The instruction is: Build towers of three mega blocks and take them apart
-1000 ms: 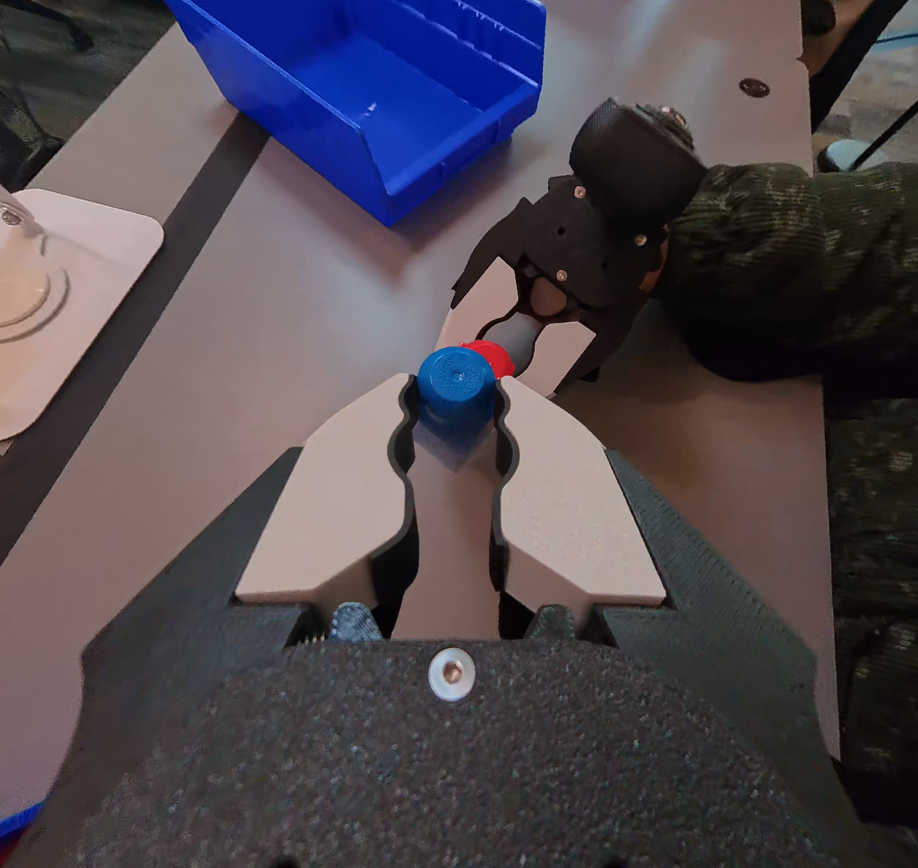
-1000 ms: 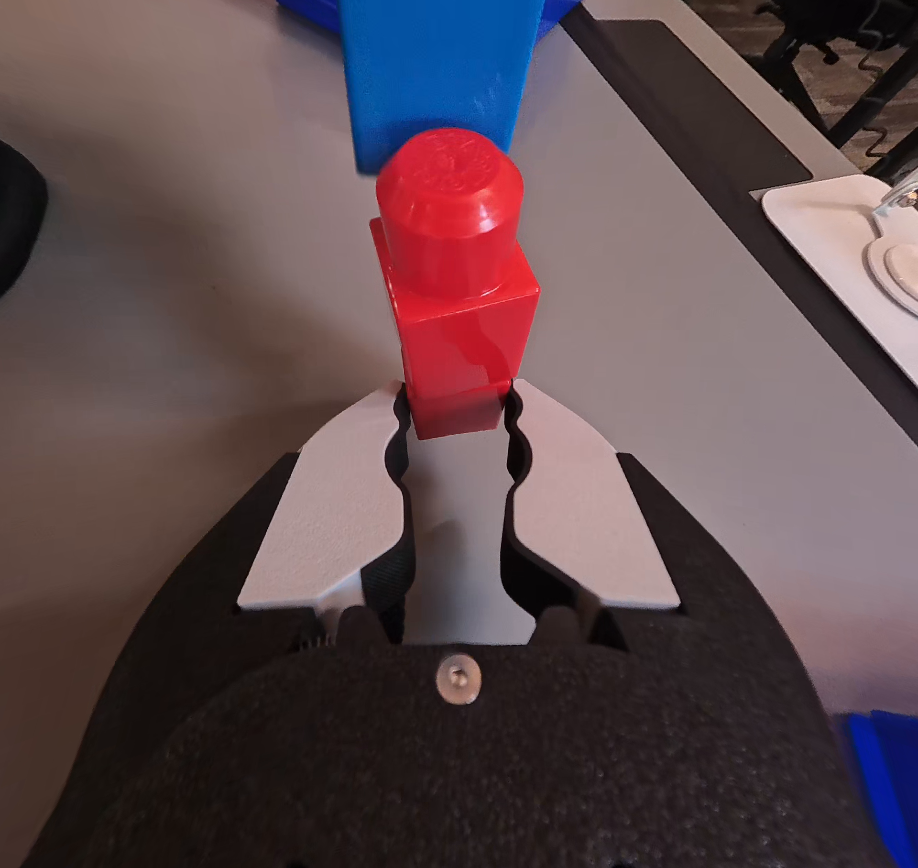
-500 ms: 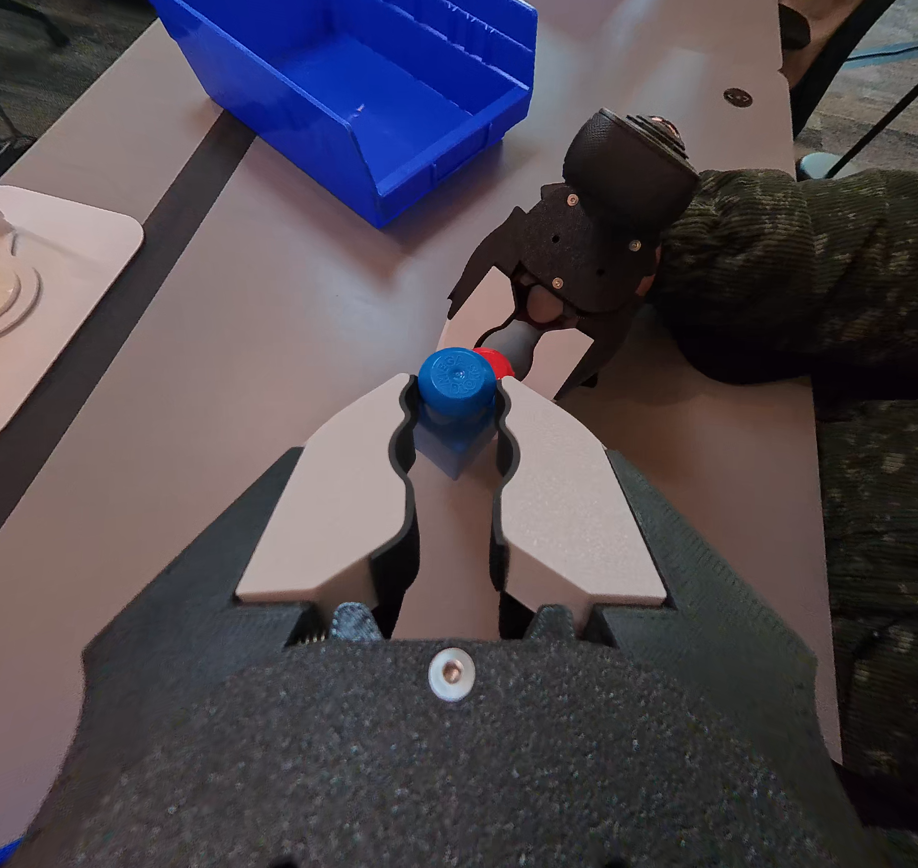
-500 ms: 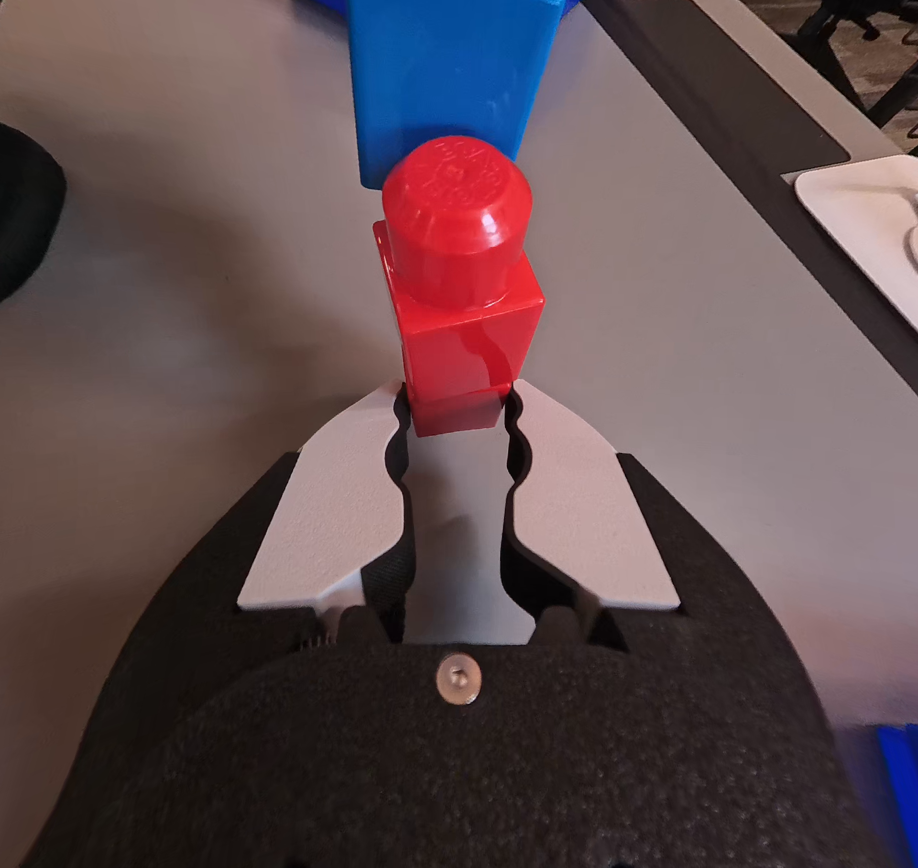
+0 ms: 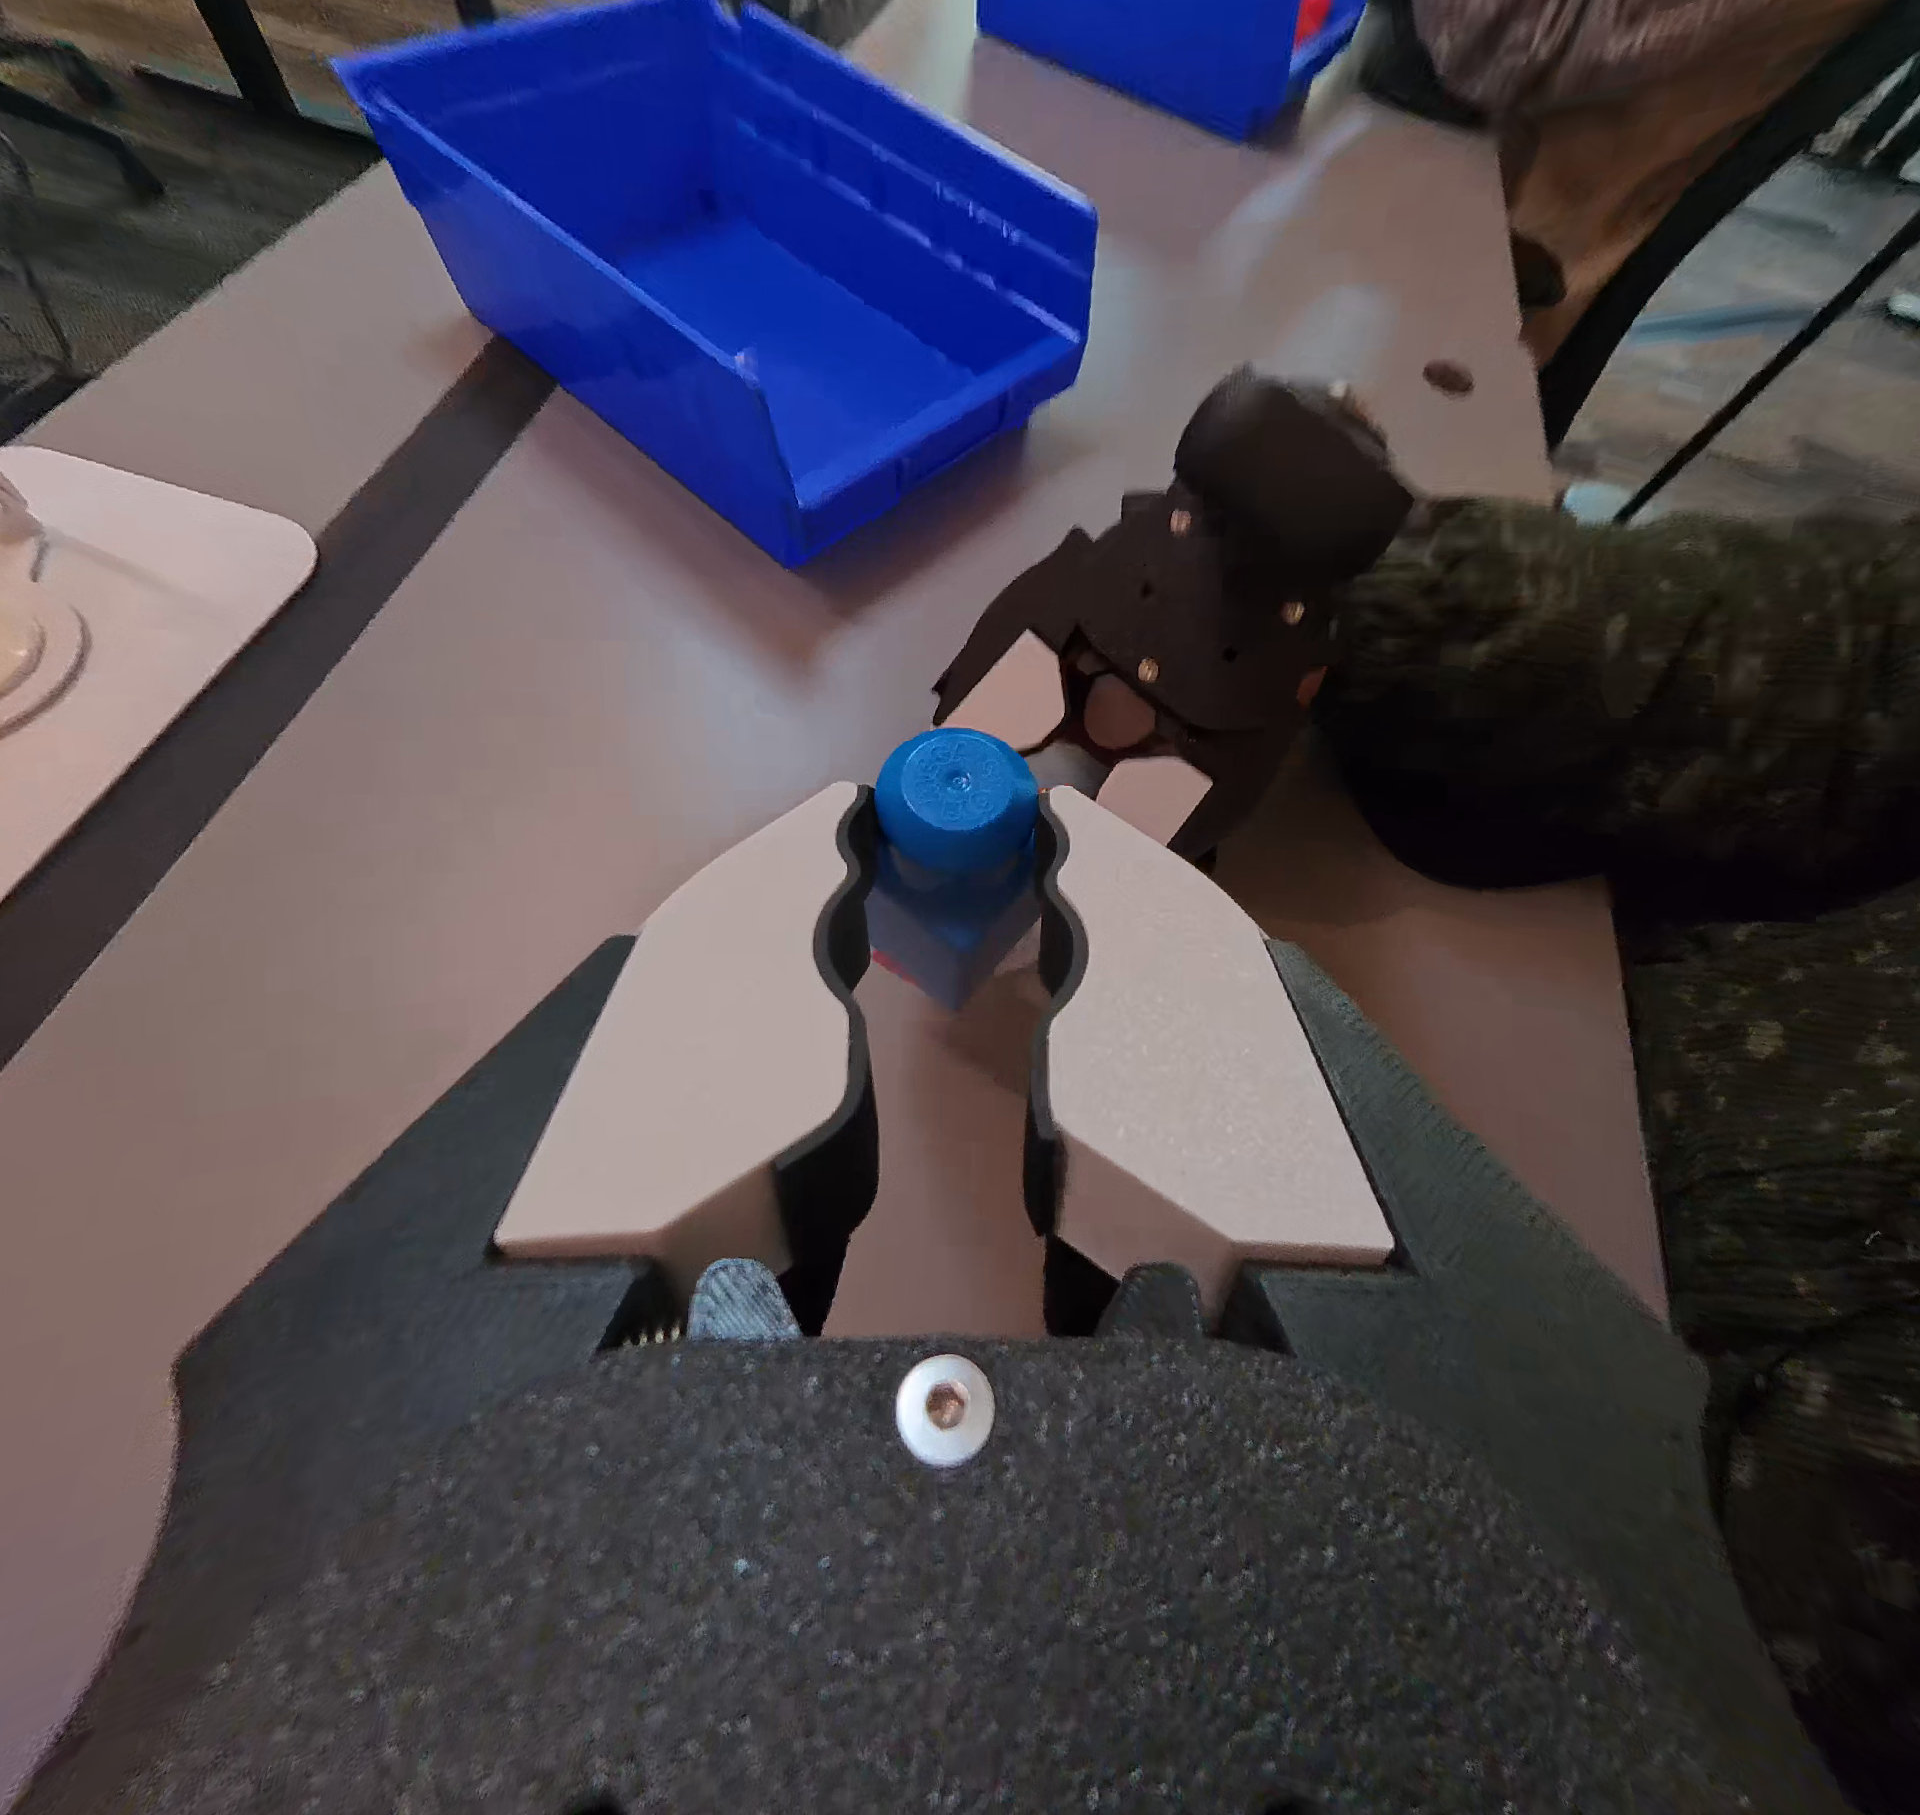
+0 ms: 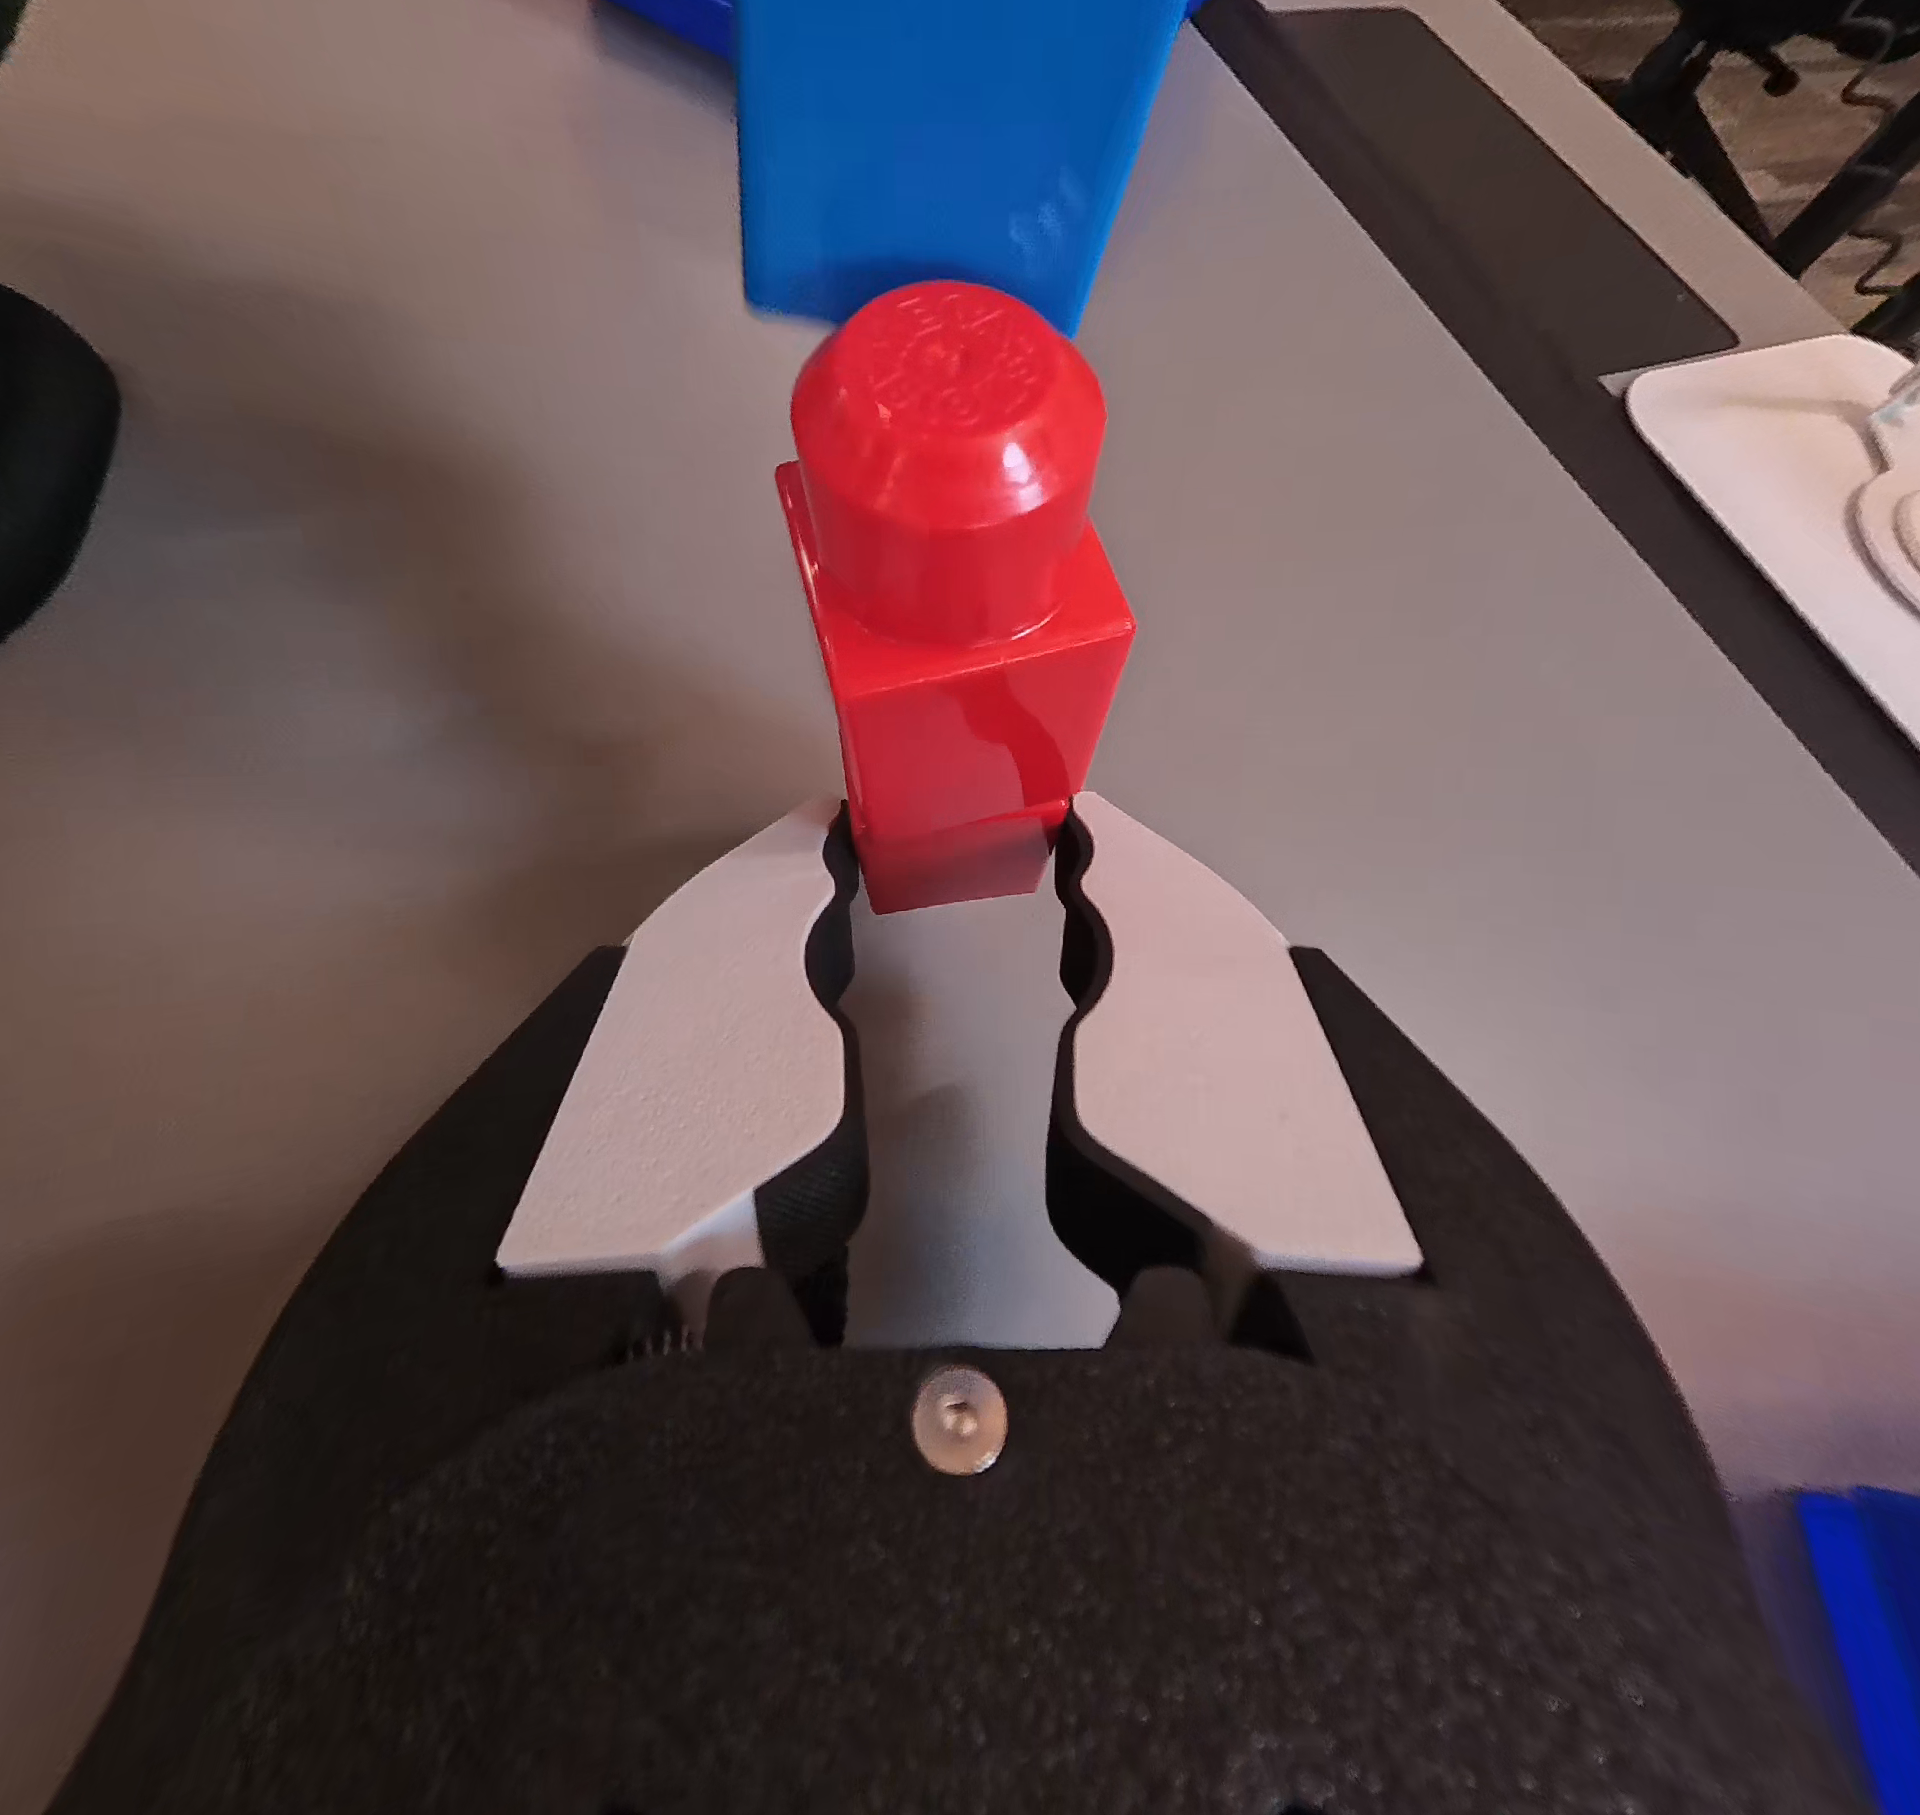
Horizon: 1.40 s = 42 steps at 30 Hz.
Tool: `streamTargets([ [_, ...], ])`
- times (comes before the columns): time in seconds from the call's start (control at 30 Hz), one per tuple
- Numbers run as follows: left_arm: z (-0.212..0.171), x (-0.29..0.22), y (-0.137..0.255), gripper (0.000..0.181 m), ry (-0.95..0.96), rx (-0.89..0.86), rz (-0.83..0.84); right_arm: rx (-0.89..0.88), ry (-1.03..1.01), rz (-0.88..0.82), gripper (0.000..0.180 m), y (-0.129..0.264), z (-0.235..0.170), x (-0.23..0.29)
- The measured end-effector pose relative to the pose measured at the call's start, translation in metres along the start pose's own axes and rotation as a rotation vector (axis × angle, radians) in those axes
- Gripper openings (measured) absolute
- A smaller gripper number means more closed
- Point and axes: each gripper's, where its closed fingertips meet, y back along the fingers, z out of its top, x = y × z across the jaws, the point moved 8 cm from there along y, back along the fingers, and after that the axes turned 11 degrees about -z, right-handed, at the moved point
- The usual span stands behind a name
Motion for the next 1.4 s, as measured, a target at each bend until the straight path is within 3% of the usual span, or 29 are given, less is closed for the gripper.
streamTargets([
  [0.13,0.016,-0.004,0.008,0.029,0.039,-0.154,-0.003,0.051,0.008,-0.033,0.037,-0.005,-0.006,-0.003],
  [0.33,0.008,0.003,-0.027,0.029,0.074,-0.022,0.074,0.033,-0.039,-0.073,0.037,-0.002,0.002,-0.005],
  [0.5,0.007,0.005,-0.036,0.029,0.074,-0.018,0.099,0.051,-0.076,-0.088,0.036,-0.003,-0.002,-0.009],
  [1.1,0.022,0.007,-0.043,0.030,0.001,-0.267,0.183,-0.147,-0.539,0.161,0.036,0.005,0.024,-0.002],
  [1.3,0.022,0.011,-0.045,0.030,-0.022,-0.341,0.209,-0.173,-0.601,0.149,0.036,0.007,0.023,-0.007],
  [1.4,0.026,0.006,-0.042,0.029,-0.068,-0.380,0.202,-0.193,-0.539,0.133,0.036,0.011,0.026,-0.010],
])
